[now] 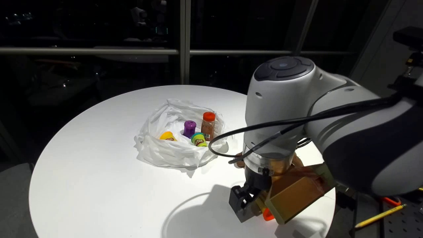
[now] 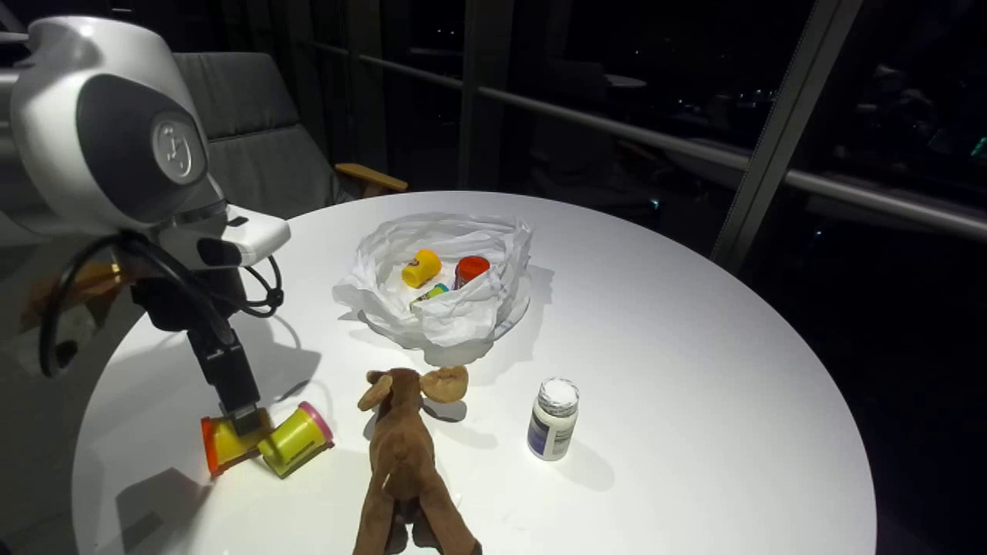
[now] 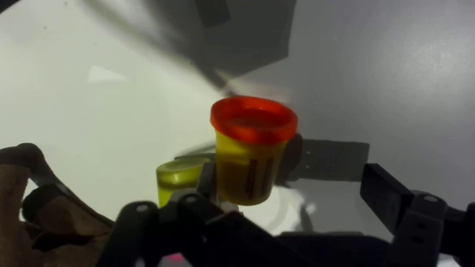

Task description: Pick up all the objects on the table and put them on the plastic

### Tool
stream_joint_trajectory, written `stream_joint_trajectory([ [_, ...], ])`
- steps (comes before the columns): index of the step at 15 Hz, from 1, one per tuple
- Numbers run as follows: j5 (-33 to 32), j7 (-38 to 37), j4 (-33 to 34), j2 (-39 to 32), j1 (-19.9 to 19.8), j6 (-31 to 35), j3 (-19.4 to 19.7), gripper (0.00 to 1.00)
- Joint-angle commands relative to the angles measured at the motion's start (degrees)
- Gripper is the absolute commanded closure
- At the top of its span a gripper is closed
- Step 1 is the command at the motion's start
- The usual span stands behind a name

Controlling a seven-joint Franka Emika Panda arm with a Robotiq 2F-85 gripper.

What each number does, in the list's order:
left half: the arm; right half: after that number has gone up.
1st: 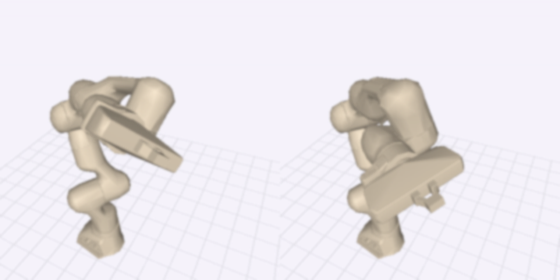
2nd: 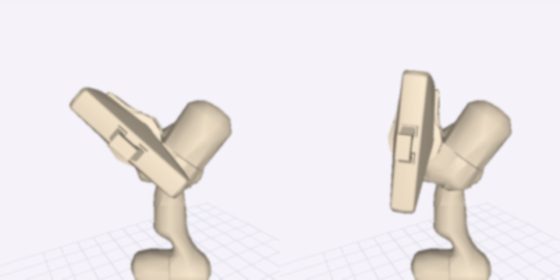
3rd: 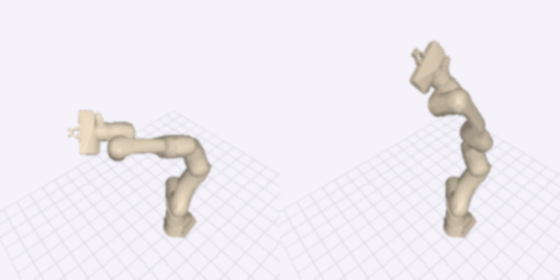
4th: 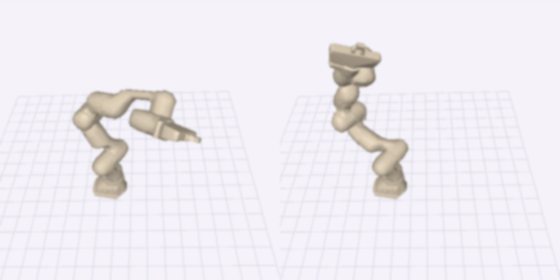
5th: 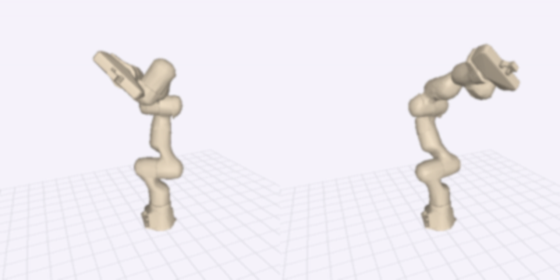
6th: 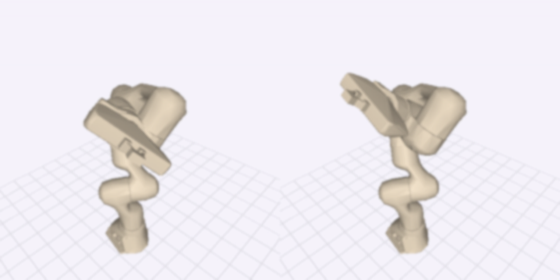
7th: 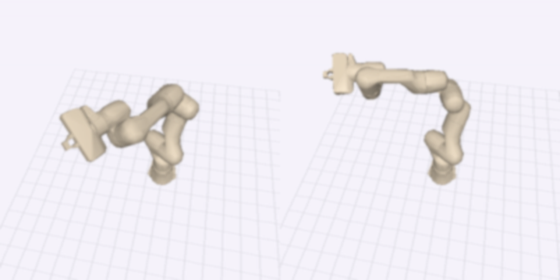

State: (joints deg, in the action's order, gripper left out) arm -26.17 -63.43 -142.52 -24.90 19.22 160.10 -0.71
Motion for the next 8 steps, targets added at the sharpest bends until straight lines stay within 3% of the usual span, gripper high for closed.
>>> stream_joint_trajectory([
  [1,5.69,8.38,0.37,-2.35,-0.40,3.24,-0.85,0.00],
  [6,11.66,11.47,-0.17,-2.86,2.05,2.22,0.92,0.00],
  [7,12.51,11.38,-0.41,-2.65,2.46,2.33,1.26,0.25],
  [8,13.03,11.10,-0.74,-2.19,3.04,2.20,1.67,0.27],
])
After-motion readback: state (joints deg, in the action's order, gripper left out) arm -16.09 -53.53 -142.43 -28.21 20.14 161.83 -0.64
